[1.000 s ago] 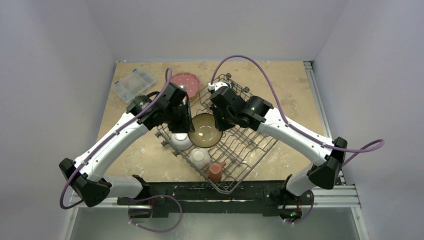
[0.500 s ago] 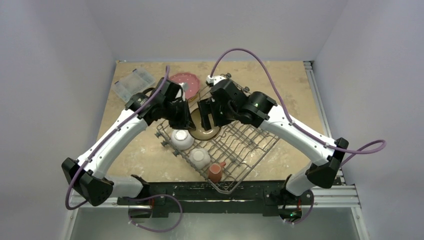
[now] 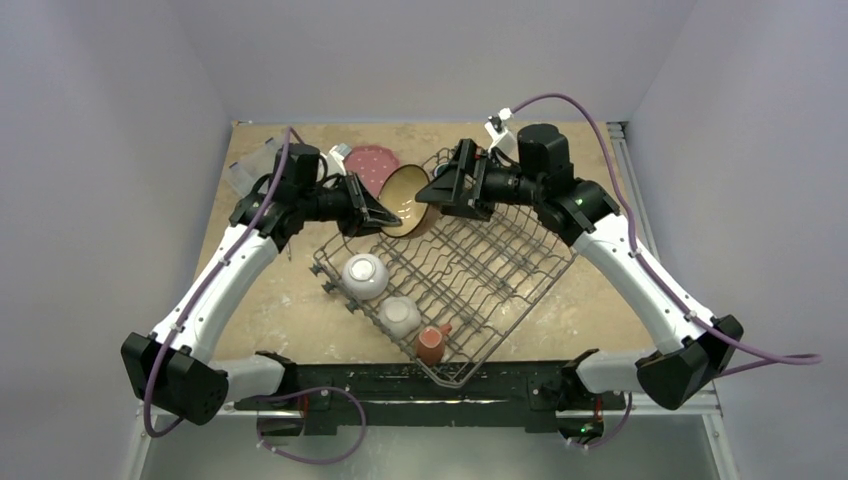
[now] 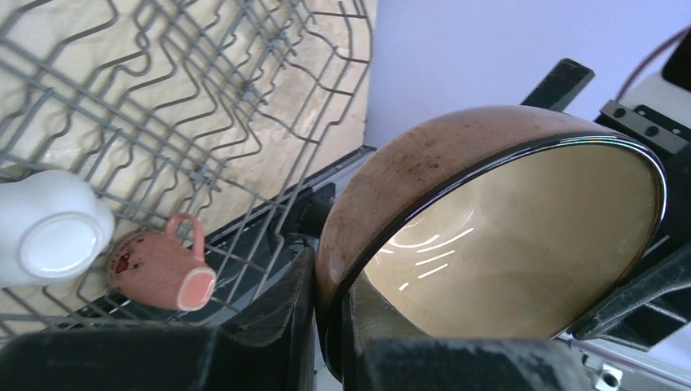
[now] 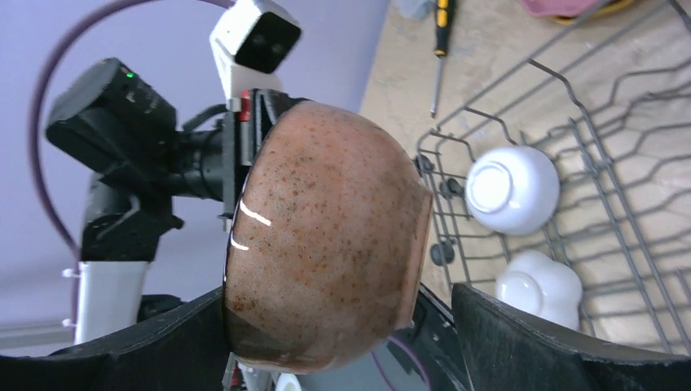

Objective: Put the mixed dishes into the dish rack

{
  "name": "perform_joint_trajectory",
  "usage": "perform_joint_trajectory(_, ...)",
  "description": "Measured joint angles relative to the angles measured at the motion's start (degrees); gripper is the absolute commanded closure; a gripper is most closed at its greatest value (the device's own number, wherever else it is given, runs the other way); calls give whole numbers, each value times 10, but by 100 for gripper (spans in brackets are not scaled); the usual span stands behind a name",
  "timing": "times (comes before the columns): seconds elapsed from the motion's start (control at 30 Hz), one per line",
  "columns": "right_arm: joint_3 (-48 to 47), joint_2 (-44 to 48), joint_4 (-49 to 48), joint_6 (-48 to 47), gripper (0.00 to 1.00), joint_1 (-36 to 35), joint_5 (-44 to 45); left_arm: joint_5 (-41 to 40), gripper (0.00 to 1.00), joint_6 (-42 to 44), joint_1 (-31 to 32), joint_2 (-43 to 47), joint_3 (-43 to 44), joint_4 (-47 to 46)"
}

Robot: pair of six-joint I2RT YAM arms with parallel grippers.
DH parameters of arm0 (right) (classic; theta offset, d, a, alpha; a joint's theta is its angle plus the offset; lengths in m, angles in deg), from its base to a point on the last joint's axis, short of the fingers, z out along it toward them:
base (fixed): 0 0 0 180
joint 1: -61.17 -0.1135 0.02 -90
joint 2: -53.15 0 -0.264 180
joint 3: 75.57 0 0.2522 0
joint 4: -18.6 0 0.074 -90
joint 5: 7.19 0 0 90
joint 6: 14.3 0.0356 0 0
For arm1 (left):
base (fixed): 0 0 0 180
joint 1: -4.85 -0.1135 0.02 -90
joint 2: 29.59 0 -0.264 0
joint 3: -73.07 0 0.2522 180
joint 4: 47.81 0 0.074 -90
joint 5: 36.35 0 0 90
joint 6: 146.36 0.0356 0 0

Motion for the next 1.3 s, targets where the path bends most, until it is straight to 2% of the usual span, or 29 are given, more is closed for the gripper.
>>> perform_joint_trajectory(0.17, 0, -4, -53, 29, 17, 10, -45, 34, 100, -33, -8, 0, 0, -35)
perform_joint_trajectory(0.4, -1, -4, -82, 44, 35, 18, -61, 48, 100, -55, -9, -3, 0, -56)
perform_joint_trajectory(0.47, -1, -4, -81, 47, 34, 20, -61, 48, 100, -56, -9, -6, 0, -60)
perform_joint_trajectory(0.6, -1, -4, -81, 46, 22, 22, -63, 48, 100, -58, -9, -8, 0, -63)
perform_joint_trajectory(0.7, -1, -5, -80, 43, 18, 23, -64, 49, 100, -59, -9, -9, 0, -63)
perform_joint_trajectory(0.97, -1, -5, -74, 35, 16, 24, -92, 47, 100, -64, -12, -9, -2, -64)
perform_joint_trajectory(1.2, -1, -21, -74, 28, 38, 25, -117, 39, 100, -74, -14, -9, -11, -64)
perform_joint_trajectory(1.3, -2, -29, -78, 27, 55, 27, -124, 32, 100, -75, -15, -9, -13, -63)
